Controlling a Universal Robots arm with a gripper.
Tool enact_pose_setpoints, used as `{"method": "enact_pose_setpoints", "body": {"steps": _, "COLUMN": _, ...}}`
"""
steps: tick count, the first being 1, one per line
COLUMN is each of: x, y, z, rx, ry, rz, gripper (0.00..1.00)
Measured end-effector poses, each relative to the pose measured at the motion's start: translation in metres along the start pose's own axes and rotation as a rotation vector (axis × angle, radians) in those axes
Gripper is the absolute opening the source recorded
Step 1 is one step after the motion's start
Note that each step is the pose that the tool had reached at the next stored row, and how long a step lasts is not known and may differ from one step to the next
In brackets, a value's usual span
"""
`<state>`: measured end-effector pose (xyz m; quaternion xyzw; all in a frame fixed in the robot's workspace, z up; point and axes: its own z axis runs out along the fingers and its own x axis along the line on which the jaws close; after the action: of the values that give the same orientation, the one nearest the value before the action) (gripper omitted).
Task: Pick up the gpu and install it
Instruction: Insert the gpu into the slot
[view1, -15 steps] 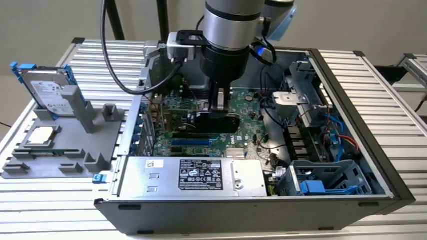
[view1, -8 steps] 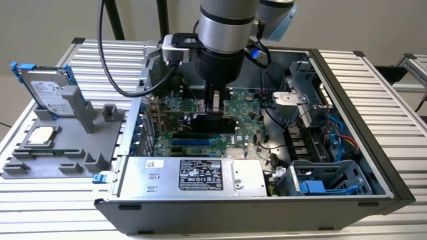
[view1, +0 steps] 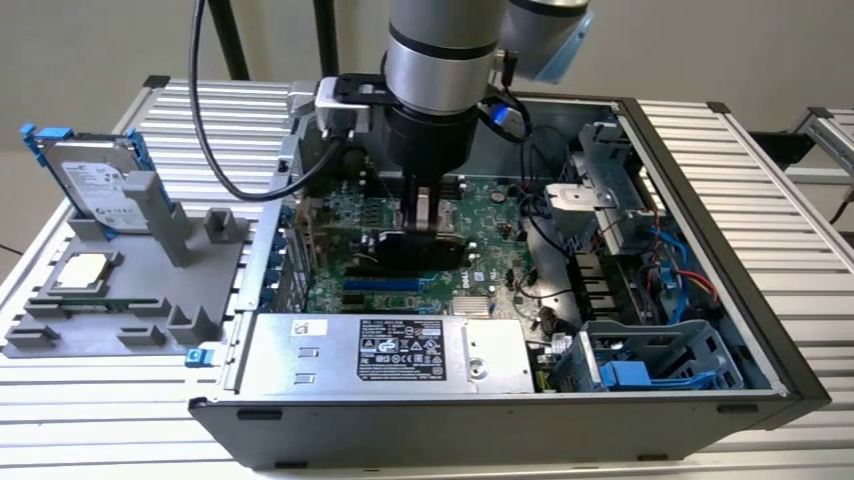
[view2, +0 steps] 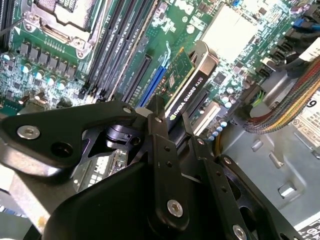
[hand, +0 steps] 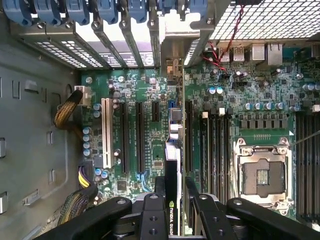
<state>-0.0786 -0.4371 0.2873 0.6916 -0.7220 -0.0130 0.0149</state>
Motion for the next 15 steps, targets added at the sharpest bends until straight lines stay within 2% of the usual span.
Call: {"method": "enact_pose_setpoints", "body": {"steps": 15, "x": 0.0014, "y": 0.0052, "z": 0.0093, "rx": 0.0, "ry": 0.0002, "rz": -0.001, "gripper": 0.0}}
